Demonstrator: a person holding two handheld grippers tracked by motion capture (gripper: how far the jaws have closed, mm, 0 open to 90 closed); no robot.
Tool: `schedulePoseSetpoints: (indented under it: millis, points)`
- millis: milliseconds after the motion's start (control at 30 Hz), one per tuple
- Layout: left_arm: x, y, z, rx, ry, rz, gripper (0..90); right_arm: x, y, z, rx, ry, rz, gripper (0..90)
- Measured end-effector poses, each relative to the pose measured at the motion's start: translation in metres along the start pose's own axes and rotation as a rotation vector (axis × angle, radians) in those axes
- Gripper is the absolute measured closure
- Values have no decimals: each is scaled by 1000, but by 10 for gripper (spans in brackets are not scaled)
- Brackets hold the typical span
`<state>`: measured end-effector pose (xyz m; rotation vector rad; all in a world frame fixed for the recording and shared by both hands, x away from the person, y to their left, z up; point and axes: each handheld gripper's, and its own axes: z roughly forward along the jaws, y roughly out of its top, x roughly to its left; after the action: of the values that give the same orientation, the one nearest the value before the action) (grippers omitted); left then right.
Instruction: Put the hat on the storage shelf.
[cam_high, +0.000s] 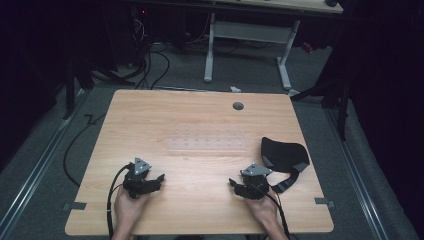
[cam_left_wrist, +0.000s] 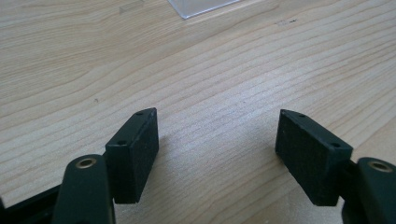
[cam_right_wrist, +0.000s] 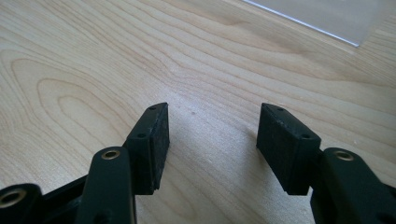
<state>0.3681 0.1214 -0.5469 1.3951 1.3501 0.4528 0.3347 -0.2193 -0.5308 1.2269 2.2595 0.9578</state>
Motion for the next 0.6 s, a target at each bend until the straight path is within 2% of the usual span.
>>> schedulePoseSetpoints:
  millis: [200, 367, 600]
  points:
    - [0, 0, 0, 0, 0, 0, 306, 1, 1, -4, -18, 5, 0, 439]
    - [0, 0, 0, 0, 0, 0, 306, 1, 4, -14, -64, 10, 9, 429]
    - [0, 0, 0, 0, 0, 0, 305, -2, 6, -24, -95, 37, 40, 438]
